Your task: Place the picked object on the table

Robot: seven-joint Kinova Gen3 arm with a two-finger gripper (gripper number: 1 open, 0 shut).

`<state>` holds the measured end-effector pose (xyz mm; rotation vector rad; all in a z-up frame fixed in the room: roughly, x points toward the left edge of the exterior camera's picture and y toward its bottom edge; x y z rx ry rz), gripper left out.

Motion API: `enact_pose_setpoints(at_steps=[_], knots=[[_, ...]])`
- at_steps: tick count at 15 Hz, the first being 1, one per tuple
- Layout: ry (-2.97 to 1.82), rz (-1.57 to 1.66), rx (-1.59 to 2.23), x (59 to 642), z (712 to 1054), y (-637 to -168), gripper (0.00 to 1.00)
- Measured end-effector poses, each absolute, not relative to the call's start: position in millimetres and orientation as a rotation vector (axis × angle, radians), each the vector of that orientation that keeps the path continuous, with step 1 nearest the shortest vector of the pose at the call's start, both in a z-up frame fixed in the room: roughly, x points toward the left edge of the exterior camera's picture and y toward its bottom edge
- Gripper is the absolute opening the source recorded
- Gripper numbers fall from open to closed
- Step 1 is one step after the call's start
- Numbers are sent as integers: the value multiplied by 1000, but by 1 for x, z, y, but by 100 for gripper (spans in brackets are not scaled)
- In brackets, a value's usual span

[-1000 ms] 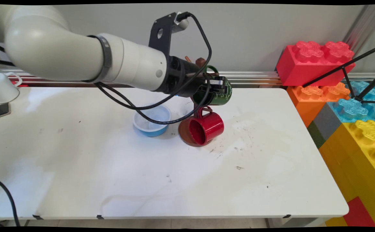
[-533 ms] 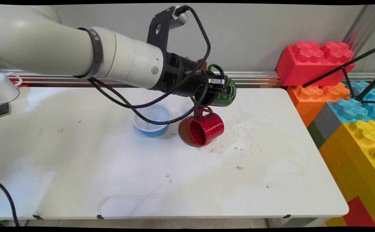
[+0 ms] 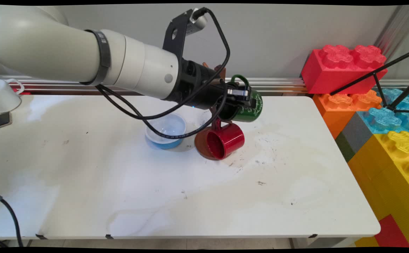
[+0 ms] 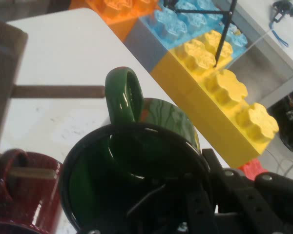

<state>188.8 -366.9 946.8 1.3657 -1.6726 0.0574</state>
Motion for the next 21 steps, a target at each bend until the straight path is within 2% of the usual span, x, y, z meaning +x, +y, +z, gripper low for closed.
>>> enact_pose_setpoints(at_steps=[9,21], knots=[[-1749,-50,1285,193,954,-359,0],[-2058,-93,1123,213,981,-348,0]])
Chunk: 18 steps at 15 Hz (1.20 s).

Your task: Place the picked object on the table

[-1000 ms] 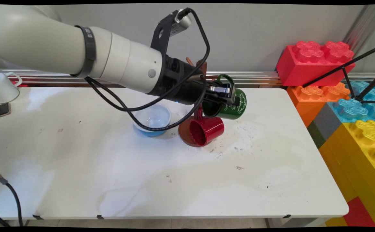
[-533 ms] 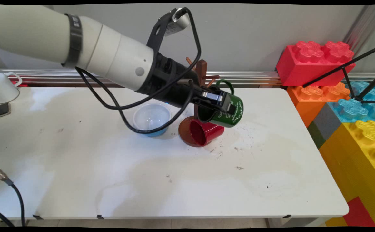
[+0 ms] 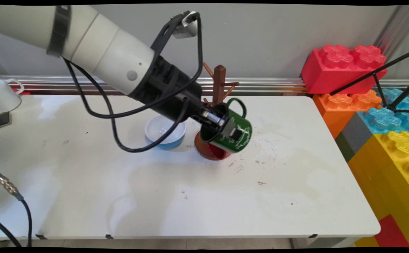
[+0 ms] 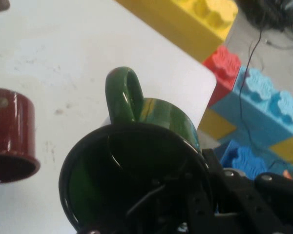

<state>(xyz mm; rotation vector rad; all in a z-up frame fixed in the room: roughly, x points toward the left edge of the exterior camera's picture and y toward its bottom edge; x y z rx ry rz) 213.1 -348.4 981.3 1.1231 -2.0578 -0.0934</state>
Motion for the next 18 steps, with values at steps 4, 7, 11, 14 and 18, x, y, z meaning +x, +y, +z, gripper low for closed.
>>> enact_pose_setpoints(at_steps=[4,7,11,14,18], knots=[[-2161,-76,1099,220,986,-346,0],[-2244,-52,1091,226,989,-344,0],[-2414,-10,1062,242,988,-337,0],[-2508,12,1032,251,986,-333,0],[-2654,65,972,266,975,-327,0]])
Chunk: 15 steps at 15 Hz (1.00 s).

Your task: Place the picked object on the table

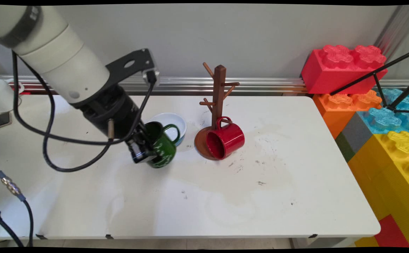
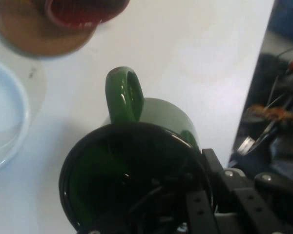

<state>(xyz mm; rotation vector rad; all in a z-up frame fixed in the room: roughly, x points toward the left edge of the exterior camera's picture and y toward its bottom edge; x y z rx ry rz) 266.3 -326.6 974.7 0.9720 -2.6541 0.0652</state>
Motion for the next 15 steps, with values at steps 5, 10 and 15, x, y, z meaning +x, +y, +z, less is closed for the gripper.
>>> enact_pose_setpoints(at_steps=[5,10,15], knots=[[-2759,128,908,275,951,-324,0],[-2864,184,842,280,917,-322,0],[-2938,212,826,284,887,-320,0]])
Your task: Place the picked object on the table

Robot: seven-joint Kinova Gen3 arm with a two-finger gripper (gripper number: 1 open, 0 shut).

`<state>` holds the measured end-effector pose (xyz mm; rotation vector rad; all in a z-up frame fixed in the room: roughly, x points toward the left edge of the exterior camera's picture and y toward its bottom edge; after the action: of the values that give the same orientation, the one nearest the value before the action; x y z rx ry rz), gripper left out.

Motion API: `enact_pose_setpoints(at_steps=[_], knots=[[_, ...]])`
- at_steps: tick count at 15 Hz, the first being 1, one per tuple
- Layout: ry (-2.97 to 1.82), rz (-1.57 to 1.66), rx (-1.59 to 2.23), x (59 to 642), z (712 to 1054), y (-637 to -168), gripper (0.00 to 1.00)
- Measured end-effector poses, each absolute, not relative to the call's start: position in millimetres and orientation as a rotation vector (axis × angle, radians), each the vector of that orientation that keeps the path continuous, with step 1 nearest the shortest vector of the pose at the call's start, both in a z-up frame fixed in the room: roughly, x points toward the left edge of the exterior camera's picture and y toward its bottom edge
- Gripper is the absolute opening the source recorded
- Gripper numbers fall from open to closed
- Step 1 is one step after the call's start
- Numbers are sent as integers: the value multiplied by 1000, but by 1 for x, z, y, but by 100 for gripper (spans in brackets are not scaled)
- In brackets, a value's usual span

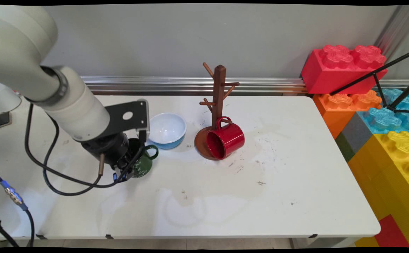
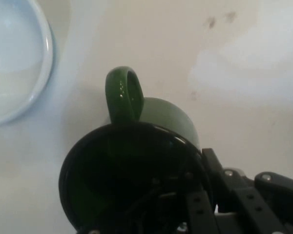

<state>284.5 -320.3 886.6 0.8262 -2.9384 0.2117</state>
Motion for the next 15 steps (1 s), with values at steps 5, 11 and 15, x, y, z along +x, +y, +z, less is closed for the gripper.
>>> enact_pose_setpoints(at_steps=[5,11,15], knots=[[-2984,222,828,286,856,-324,0],[-3008,225,832,287,831,-335,0],[-3019,226,834,289,820,-341,0]])
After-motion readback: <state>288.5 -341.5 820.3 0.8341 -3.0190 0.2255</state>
